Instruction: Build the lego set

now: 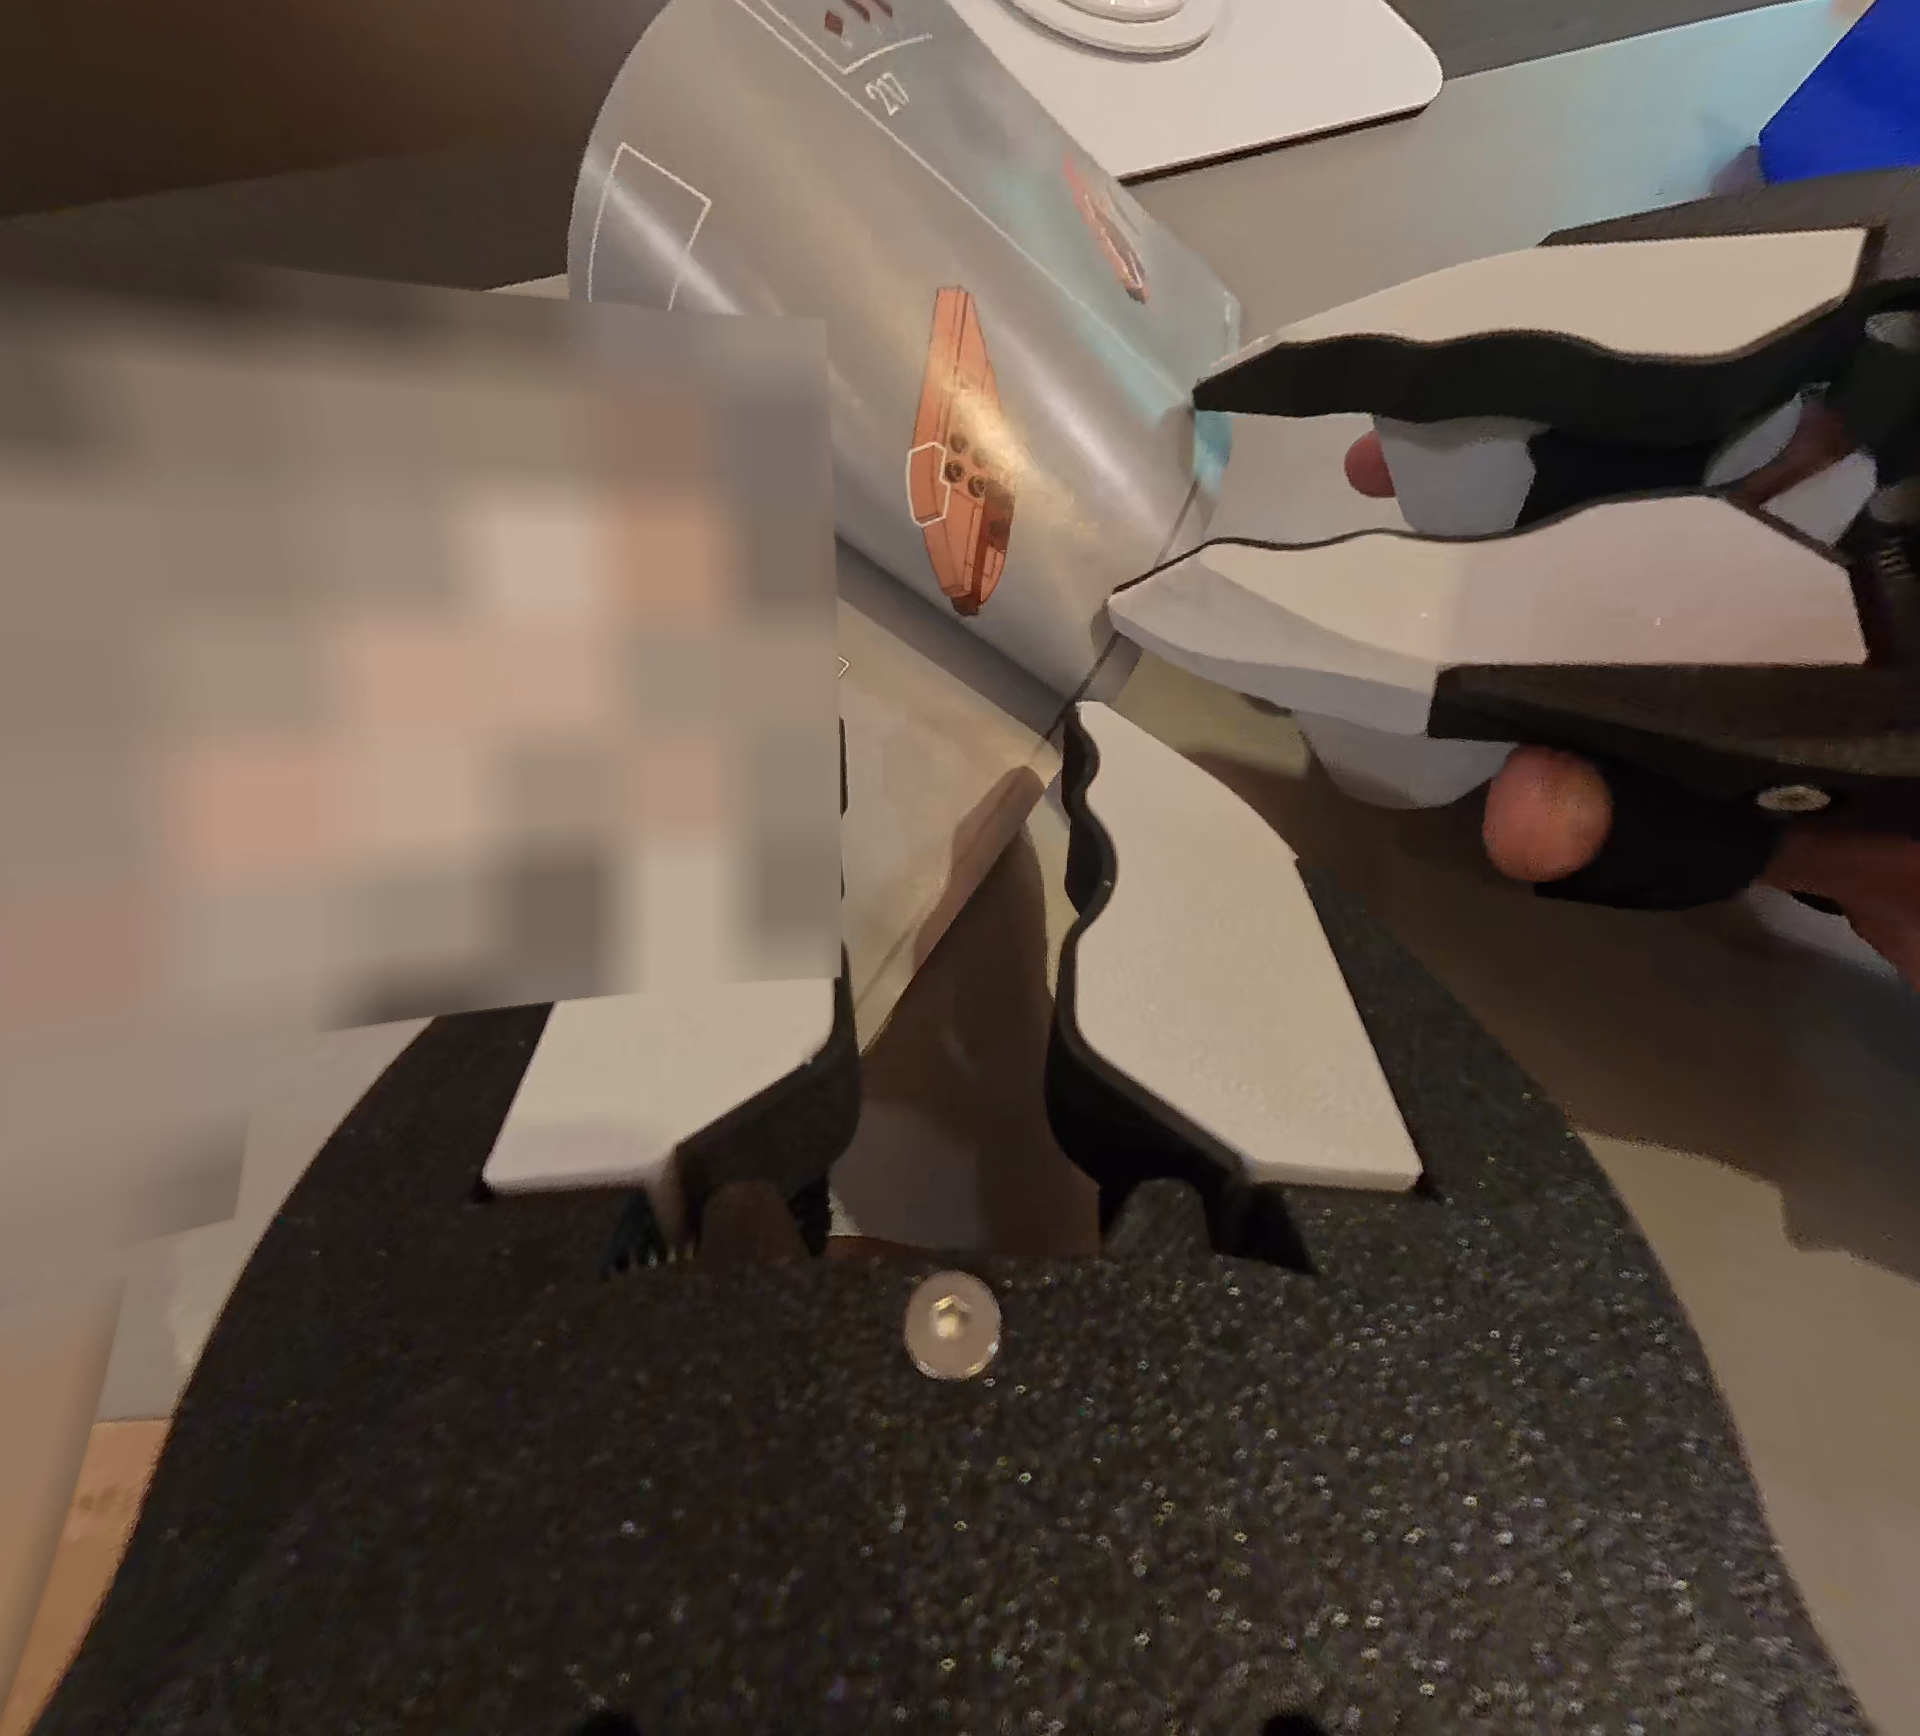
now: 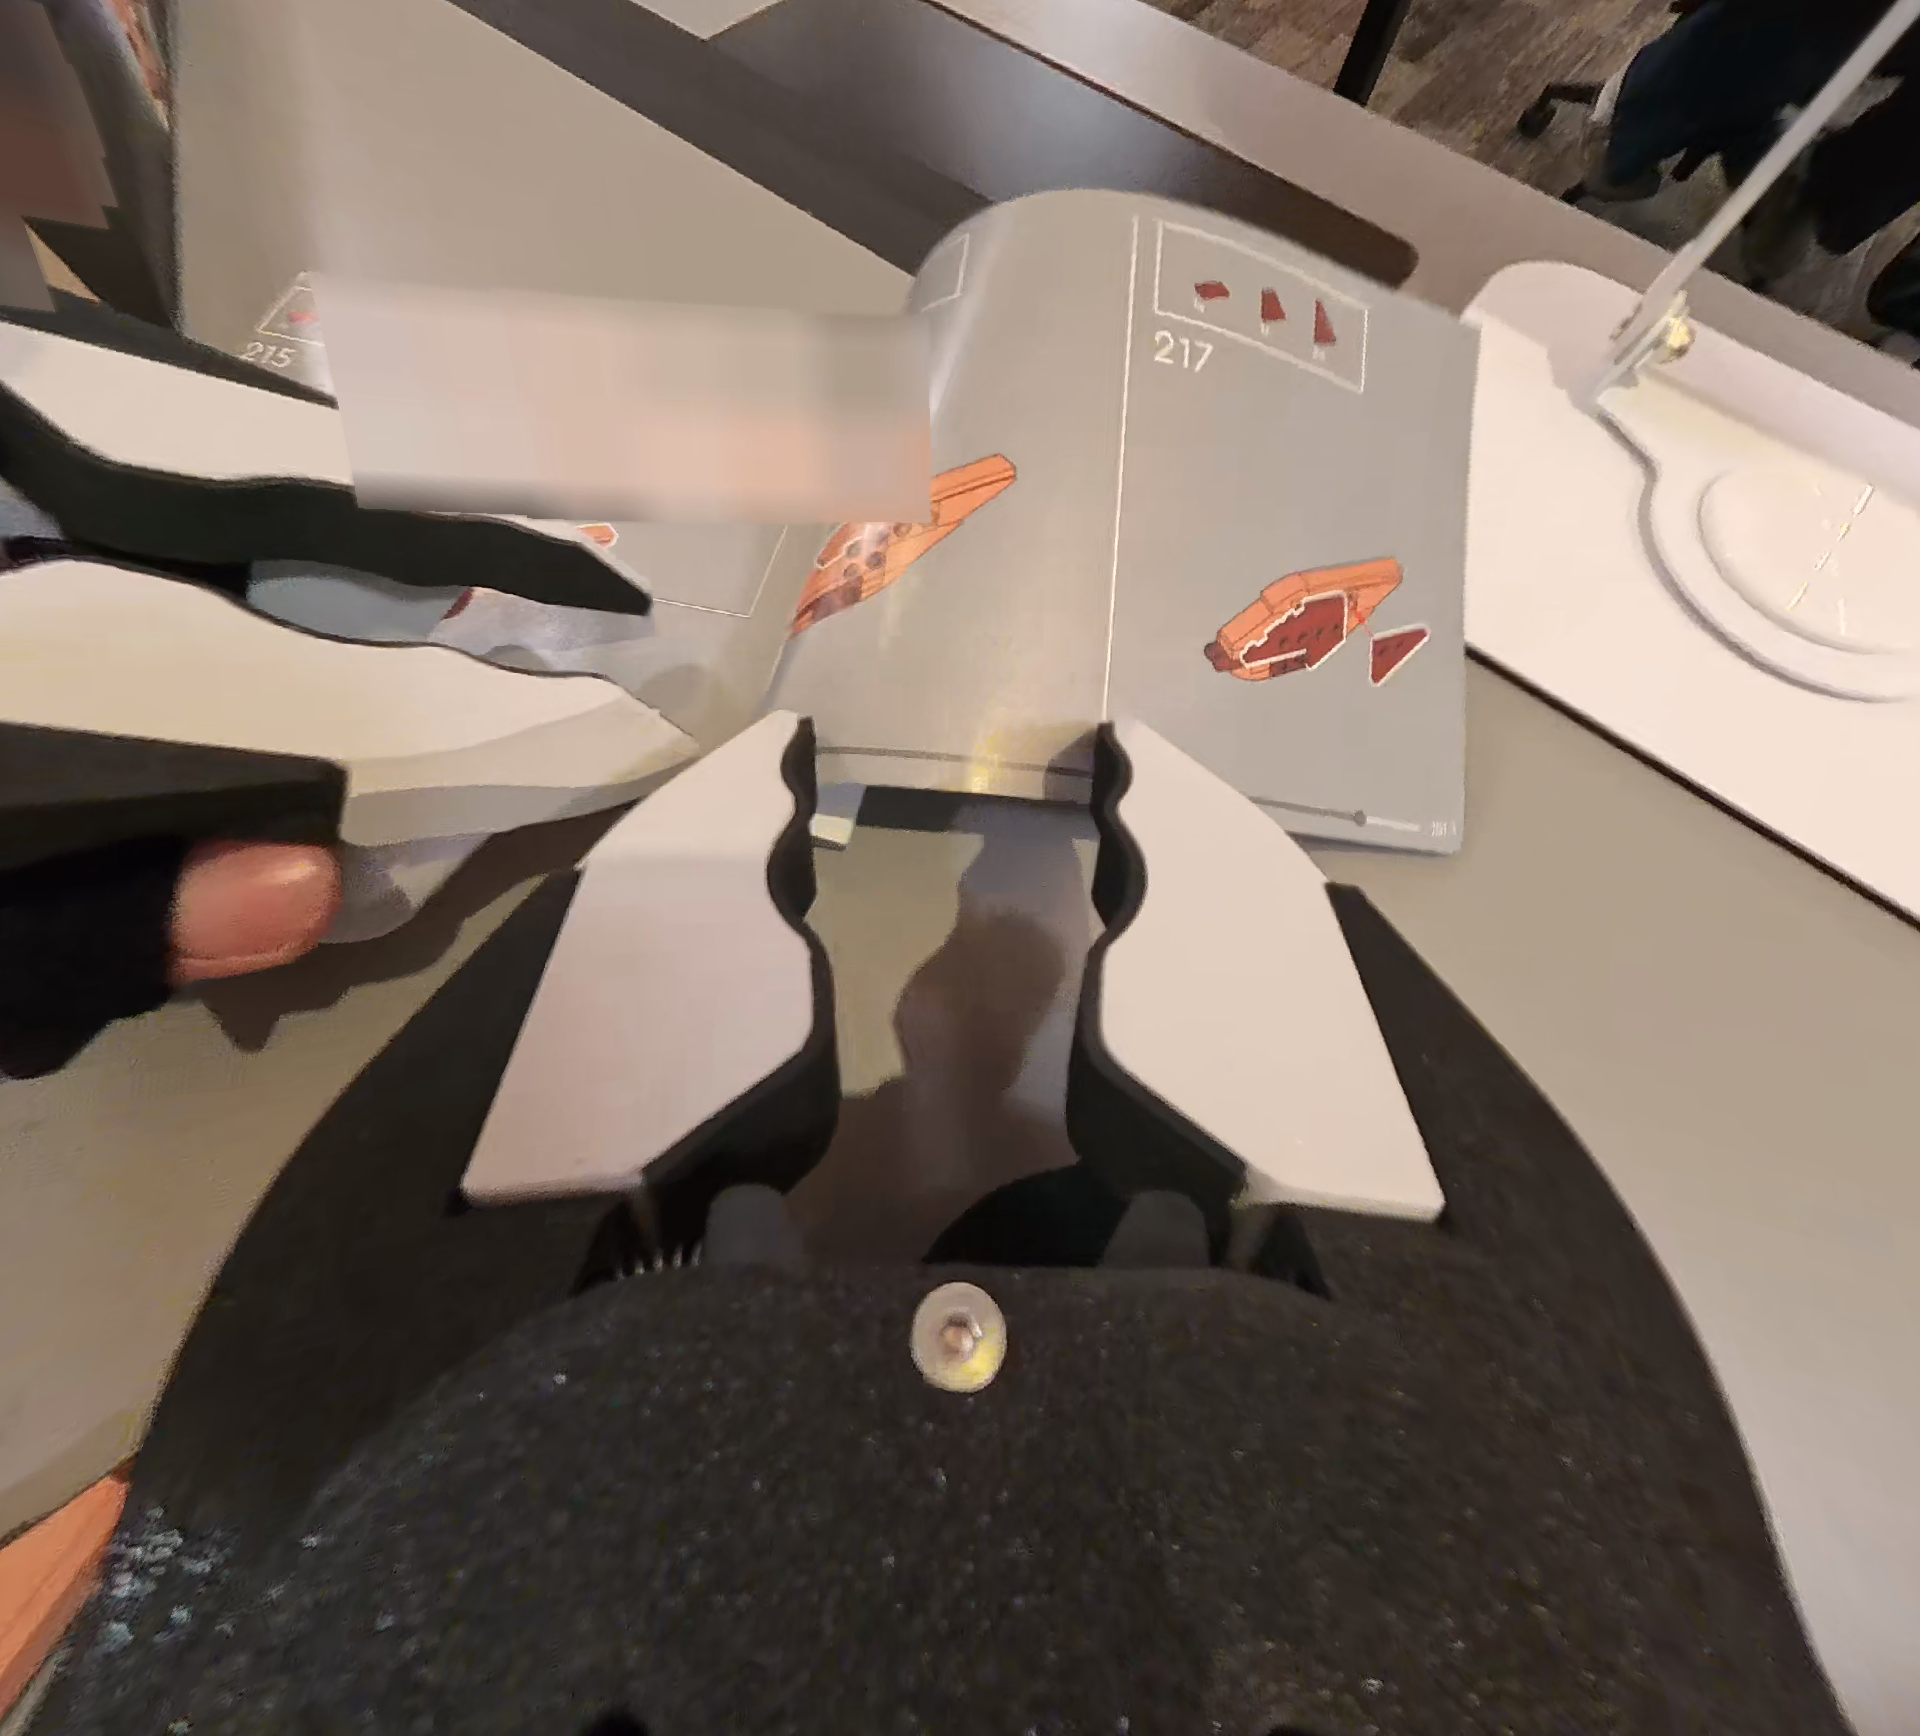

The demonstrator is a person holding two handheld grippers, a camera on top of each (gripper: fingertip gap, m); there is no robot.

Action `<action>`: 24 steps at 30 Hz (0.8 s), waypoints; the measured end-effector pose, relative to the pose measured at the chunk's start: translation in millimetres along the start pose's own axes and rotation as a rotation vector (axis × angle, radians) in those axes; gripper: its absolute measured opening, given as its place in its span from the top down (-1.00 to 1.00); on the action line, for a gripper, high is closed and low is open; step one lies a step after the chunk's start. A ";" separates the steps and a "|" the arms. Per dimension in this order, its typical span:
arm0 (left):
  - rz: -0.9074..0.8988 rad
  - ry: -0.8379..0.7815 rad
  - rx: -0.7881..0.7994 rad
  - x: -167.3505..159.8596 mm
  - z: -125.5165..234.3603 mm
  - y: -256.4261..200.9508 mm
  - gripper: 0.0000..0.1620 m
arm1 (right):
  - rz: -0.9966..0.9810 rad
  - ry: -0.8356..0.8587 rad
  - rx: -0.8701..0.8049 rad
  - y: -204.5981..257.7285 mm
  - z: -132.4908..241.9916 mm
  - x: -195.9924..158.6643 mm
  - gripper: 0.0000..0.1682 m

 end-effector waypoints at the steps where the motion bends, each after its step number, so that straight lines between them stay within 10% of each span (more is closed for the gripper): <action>1: -0.001 0.002 0.001 -0.1 -0.3 0.1 0.51 | 0.016 -0.005 0.000 2.1 0.0 0.6 0.41; 24: 0.008 0.002 0.019 -0.3 2.3 4.7 0.51 | 0.123 -0.042 0.042 15.1 -5.5 8.7 0.33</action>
Point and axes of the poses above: each gripper's, where its closed fingertips meet, z back along the fingers, x out of its top, y = z × x across the jaws, the point moved 10 cm from there along z, back along the fingers, and after that the axes turned 3 degrees about x, right-handed, at the moved point
